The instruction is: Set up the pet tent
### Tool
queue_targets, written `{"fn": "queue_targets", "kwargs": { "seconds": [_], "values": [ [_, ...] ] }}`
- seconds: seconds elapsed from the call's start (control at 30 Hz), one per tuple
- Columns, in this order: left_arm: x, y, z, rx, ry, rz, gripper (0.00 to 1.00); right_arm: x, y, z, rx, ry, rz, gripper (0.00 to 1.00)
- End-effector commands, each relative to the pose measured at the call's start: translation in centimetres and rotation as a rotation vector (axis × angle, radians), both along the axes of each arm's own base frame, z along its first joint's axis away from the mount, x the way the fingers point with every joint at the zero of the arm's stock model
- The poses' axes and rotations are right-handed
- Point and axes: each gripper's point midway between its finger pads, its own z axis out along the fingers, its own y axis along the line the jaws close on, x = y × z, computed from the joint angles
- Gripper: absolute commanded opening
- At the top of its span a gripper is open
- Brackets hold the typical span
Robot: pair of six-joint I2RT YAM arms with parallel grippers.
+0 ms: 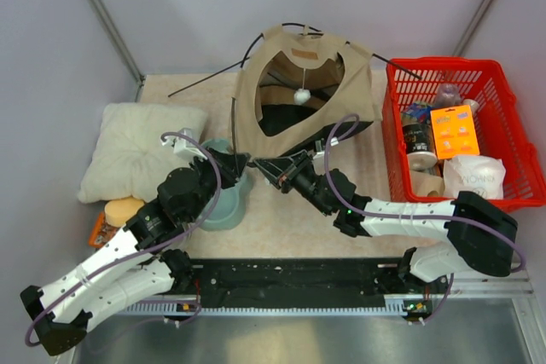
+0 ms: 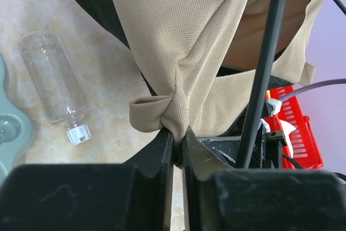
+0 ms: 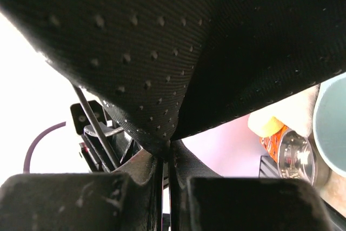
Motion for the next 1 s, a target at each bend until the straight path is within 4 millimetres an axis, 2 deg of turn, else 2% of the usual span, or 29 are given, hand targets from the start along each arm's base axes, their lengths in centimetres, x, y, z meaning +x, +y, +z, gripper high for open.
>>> {"fn": "queue_targets", "kwargs": {
  "seconds": [0.0,0.03,0.23,0.37,0.5,0.63,0.77,0.83,0.97],
  "values": [
    [1.6,1.3,4.1,-0.073,-0.118,0.103,0.04,-4.2,2.3,-1.5,-0.048,0.017,0.205,0.0],
    [1.5,1.4,4.2,-0.072,-0.122,0.104,0.0,-4.2,2.2,-1.7,-0.055,0.02,0.204,0.0],
    [1.4,1.7,4.2,-0.039,-0.138,0.101,0.0,-4.1,1.5,-1.7,-0.138,0.008,0.176,0.0],
    [1.2,1.9,3.8,-0.003,-0.14,0.096,0.0,-3.8,0.1,-0.5,-0.239,-0.066,0.128,0.32],
    [1.1,2.0,3.4,0.028,-0.142,0.09,0.0,-4.0,-1.4,0.2,-0.331,-0.112,0.113,0.48],
    [1.0,1.9,3.0,0.047,-0.139,0.078,0.0,-4.8,-2.1,1.5,-0.367,-0.189,0.136,0.5],
    [1.0,1.9,2.5,0.066,-0.139,0.072,0.0,-5.1,-2.5,4.4,-0.407,-0.347,0.137,0.47],
    [0.9,1.8,2.4,0.072,-0.141,0.067,0.0,-5.2,-2.2,7.0,-0.418,-0.447,0.139,0.47],
    [0.8,1.5,2.2,0.097,-0.149,0.039,0.0,-4.7,-1.1,8.9,-0.488,-0.576,0.137,0.48]
  ]
}}
